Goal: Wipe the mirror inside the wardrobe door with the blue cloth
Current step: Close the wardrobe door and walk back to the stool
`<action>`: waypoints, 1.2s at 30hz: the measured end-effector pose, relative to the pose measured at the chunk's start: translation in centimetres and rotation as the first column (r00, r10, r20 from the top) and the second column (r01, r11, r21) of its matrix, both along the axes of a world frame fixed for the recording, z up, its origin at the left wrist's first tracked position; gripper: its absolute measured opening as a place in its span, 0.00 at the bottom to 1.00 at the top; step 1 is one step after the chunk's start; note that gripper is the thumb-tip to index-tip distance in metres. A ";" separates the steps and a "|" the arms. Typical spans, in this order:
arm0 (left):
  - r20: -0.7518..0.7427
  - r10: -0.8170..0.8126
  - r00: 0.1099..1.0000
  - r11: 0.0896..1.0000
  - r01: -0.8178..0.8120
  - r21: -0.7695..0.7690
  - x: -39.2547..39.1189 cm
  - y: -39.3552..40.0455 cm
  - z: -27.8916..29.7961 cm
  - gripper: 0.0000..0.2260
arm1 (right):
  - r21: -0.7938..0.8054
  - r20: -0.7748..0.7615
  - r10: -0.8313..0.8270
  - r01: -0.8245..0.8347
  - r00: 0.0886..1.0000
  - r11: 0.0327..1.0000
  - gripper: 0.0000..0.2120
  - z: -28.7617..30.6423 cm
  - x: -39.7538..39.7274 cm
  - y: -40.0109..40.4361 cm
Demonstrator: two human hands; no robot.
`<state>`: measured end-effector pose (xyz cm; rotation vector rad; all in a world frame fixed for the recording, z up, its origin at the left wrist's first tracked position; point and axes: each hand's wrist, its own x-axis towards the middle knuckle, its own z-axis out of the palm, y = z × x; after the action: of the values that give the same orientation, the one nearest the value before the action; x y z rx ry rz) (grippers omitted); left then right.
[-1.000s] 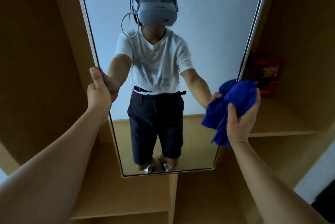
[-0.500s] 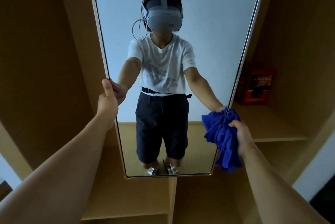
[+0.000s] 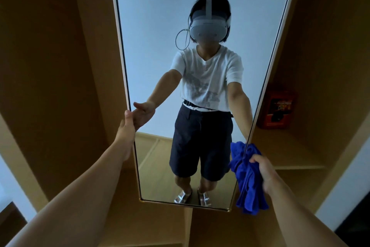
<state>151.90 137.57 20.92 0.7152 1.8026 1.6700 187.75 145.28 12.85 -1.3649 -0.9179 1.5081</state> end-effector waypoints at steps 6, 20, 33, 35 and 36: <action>0.020 -0.026 0.999 0.999 0.026 -0.025 0.4 -0.3 0.2 0.29 | -0.005 0.048 0.043 -0.043 0.998 0.999 0.15 0.8 0.8 -1.2; -0.190 0.086 0.978 0.994 -0.098 -0.053 5.2 -3.9 -0.3 0.21 | 0.033 0.155 0.196 -0.204 0.968 0.978 0.20 2.0 1.5 -5.4; -0.549 -0.208 0.810 0.967 0.256 0.010 16.3 -9.3 1.7 0.06 | 0.065 0.360 0.202 -0.240 0.911 0.969 0.24 4.5 -1.0 -11.5; -0.567 -0.254 0.784 0.948 0.319 0.016 17.4 -10.0 1.8 0.05 | 0.065 0.382 0.206 -0.248 0.901 0.967 0.24 4.9 -1.4 -12.2; -0.571 -0.270 0.776 0.940 0.340 0.018 17.8 -10.4 2.0 0.04 | 0.065 0.398 0.205 -0.250 0.894 0.966 0.24 5.1 -1.6 -12.5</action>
<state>169.71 127.16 22.88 1.6064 1.8246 1.4395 186.17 132.78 17.95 -1.5436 -1.4368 1.3471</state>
